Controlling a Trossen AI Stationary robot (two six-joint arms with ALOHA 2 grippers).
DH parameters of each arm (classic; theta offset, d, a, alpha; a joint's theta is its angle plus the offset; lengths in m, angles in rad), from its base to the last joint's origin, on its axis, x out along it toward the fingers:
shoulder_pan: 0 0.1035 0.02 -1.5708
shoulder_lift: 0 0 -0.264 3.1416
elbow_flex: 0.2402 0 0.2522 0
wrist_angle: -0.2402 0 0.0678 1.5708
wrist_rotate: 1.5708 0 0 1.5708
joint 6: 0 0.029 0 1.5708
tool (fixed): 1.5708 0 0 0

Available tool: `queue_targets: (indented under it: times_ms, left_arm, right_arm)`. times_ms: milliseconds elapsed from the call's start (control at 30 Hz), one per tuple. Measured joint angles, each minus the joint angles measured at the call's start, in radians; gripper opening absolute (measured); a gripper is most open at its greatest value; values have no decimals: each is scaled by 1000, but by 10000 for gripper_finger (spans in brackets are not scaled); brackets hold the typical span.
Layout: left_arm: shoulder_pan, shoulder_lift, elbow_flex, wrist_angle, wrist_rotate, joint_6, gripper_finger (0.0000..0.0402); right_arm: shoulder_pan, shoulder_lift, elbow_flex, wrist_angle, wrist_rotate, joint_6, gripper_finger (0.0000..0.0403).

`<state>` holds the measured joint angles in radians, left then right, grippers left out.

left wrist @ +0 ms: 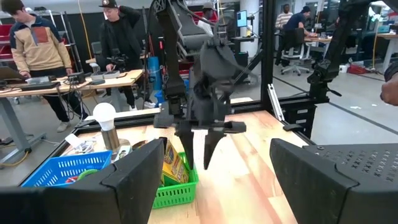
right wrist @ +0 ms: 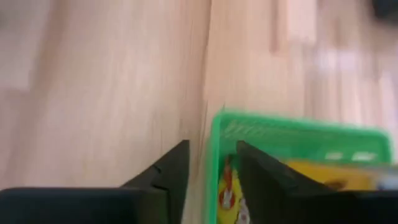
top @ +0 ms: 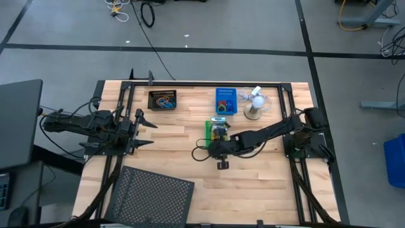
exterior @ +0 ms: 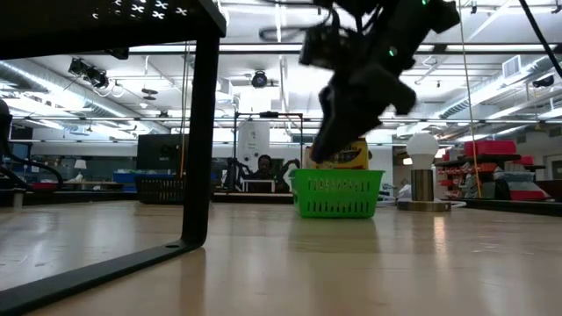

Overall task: Pick & Place Office Desk Supplies
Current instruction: Put the green bin with the crayon boxes on the shelf, then move the shelf to the center of the table

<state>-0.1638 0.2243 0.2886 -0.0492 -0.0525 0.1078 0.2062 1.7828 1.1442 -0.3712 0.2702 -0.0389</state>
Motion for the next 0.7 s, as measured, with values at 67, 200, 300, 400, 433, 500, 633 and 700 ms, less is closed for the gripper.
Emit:
queue_targets:
  times_ms: [67,200,300,400,433,500,633,700]
  left_arm:
    - [0,0,0,-1,0,0,303]
    - [0,0,0,-1,0,-1,303]
    - [0,0,0,-1,0,-2,303]
    - [0,0,0,-1,0,-2,303]
    - [0,0,0,-1,0,-3,303]
    - [0,0,0,-1,0,-1,303]
    - [0,0,0,-1,0,7,303]
    - [0,0,0,0,1,12,303]
  right_arm:
    - [4,-25,0,24,-5,-2,161]
    - [19,-79,1,94,-79,-2,190]
    - [48,-97,2,177,-207,22,196]
    - [87,-93,2,252,-287,62,193]
    - [100,-87,2,274,-291,72,192]
    - [123,-81,-11,289,-295,95,189]
    - [148,-65,-65,393,-289,155,188]
    - [151,-42,-95,499,-289,173,188]
